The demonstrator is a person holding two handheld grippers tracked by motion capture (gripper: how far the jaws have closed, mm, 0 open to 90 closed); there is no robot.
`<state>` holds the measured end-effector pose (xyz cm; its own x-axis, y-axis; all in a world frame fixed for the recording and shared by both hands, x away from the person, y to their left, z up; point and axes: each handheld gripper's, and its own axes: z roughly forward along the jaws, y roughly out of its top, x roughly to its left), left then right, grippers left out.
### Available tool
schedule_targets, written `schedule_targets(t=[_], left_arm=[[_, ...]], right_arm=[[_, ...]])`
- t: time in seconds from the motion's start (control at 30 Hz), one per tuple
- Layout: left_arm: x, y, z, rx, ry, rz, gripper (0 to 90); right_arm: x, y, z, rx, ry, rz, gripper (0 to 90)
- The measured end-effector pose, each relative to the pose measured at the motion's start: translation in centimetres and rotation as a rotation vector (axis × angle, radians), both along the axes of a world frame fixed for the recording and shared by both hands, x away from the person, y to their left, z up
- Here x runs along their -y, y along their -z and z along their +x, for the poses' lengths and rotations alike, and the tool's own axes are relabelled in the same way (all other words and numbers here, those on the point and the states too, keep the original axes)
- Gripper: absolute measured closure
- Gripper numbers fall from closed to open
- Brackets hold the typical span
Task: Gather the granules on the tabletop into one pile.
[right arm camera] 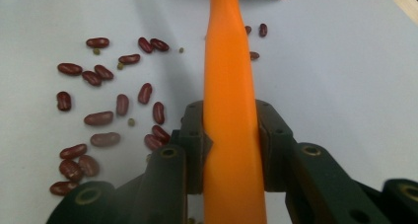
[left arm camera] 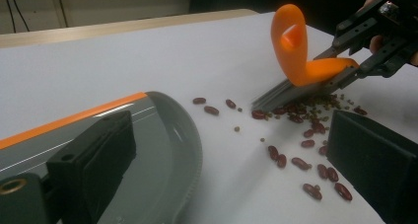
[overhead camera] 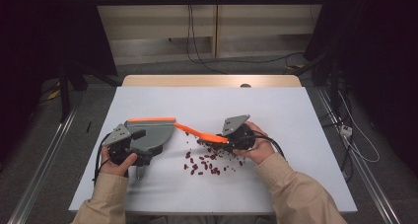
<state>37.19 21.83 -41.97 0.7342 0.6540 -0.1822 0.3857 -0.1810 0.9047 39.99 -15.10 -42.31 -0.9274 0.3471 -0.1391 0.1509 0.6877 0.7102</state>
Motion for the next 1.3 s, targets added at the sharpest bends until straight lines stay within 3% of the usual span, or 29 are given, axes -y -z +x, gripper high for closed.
schedule_targets(t=[0.2,0.33,0.6,0.9,1.17,1.3], left_arm=[[0.0,0.0,0.0,0.0,0.0,0.001,4.8],[0.0,0.0,0.0,0.001,0.001,0.001,4.8],[0.0,0.1,0.1,-0.003,0.002,-0.001,4.8],[-0.1,0.1,0.1,-0.006,-0.003,-0.006,4.8],[-0.1,0.2,0.2,-0.011,-0.004,-0.002,4.8],[-0.1,0.3,0.2,-0.013,-0.003,-0.003,4.8]], right_arm=[[0.0,-0.2,-0.5,0.004,-0.011,-0.007,70.6],[0.3,-0.7,-0.3,0.022,0.012,0.023,71.2],[0.4,-1.9,2.2,0.046,0.067,0.113,71.3],[-0.9,-0.8,5.6,0.018,0.141,0.15,71.3],[-1.2,-0.2,7.0,-0.009,0.188,0.215,71.3],[-1.4,-0.4,7.3,0.001,0.19,0.216,71.3]])
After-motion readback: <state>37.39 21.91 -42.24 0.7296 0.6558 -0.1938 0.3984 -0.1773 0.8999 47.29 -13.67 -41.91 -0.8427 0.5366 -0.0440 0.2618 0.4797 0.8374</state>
